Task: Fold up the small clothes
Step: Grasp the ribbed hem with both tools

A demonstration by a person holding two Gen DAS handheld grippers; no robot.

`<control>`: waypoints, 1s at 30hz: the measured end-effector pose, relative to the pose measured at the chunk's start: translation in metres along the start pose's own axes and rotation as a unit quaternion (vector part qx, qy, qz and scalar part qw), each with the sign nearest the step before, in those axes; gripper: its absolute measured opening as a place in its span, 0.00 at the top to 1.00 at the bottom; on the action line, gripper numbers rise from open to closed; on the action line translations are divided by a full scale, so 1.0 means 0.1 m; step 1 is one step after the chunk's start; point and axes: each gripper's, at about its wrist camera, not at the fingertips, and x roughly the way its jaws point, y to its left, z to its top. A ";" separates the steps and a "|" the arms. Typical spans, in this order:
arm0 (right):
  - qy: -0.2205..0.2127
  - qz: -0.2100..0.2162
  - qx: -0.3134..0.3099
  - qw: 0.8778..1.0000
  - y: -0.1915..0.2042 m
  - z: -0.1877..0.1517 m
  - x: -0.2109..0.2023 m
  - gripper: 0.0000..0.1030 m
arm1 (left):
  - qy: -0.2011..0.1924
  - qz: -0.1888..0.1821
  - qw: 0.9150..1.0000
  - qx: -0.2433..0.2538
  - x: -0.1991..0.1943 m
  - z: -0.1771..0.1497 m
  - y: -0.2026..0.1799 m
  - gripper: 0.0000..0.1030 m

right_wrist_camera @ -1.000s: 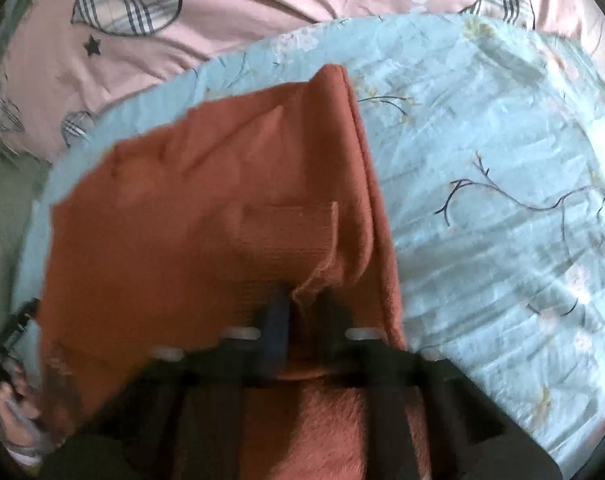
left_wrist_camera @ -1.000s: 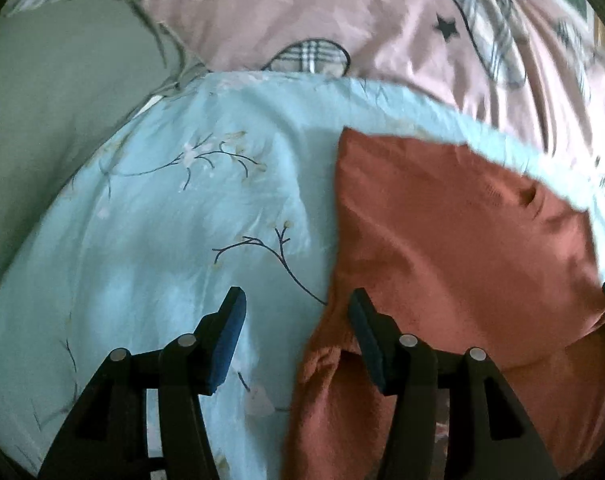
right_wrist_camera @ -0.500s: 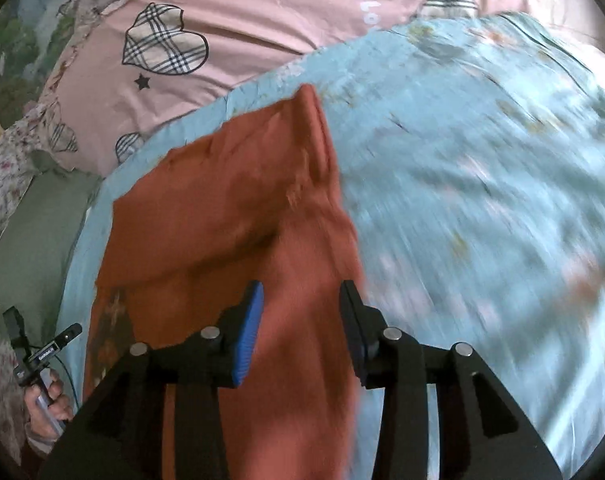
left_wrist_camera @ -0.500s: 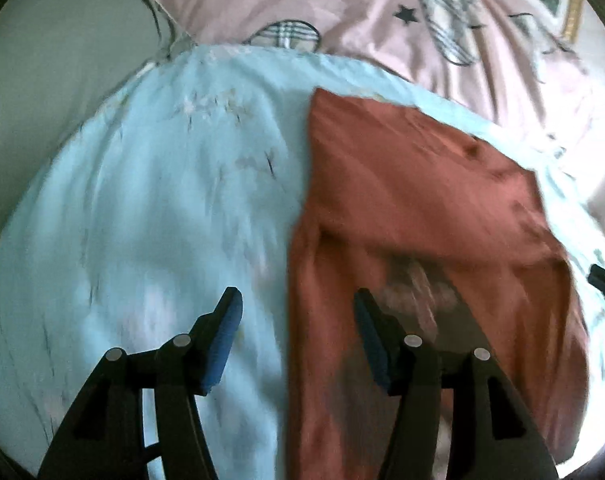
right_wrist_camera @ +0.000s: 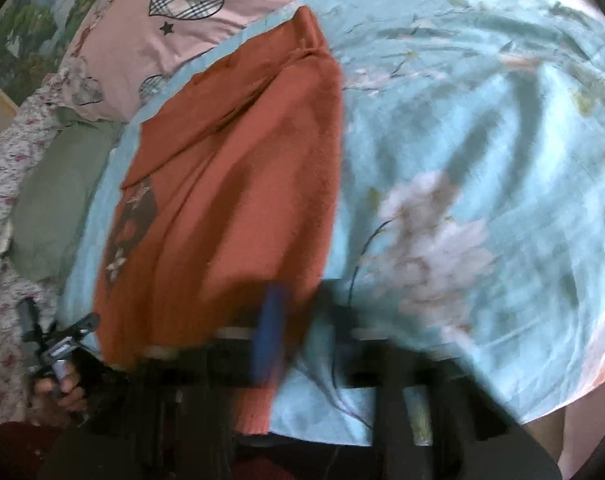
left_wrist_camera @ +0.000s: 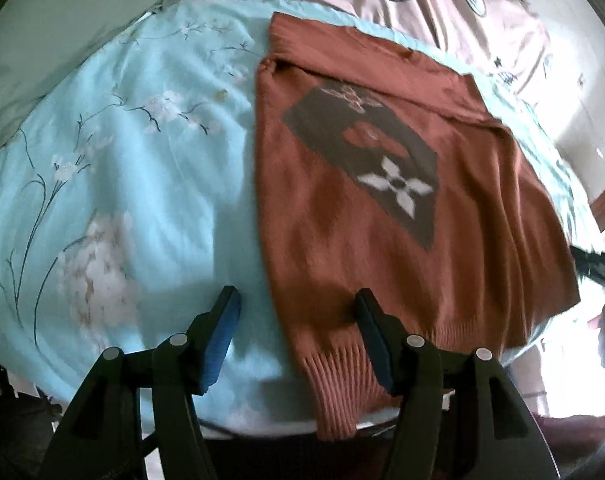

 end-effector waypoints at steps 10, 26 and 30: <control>-0.035 0.060 0.054 0.996 -0.46 -0.16 -0.43 0.94 | 0.004 -0.017 1.000 -0.017 -0.08 -0.17 0.05 0.42; -0.006 0.146 0.044 0.988 -0.42 -0.41 -0.16 0.93 | 0.013 -0.090 0.996 -0.016 -0.02 -0.15 0.03 0.95; -0.017 0.152 0.048 0.987 -0.54 -0.43 -0.28 0.93 | -0.016 -0.095 0.995 -0.003 -0.22 -0.15 0.06 0.95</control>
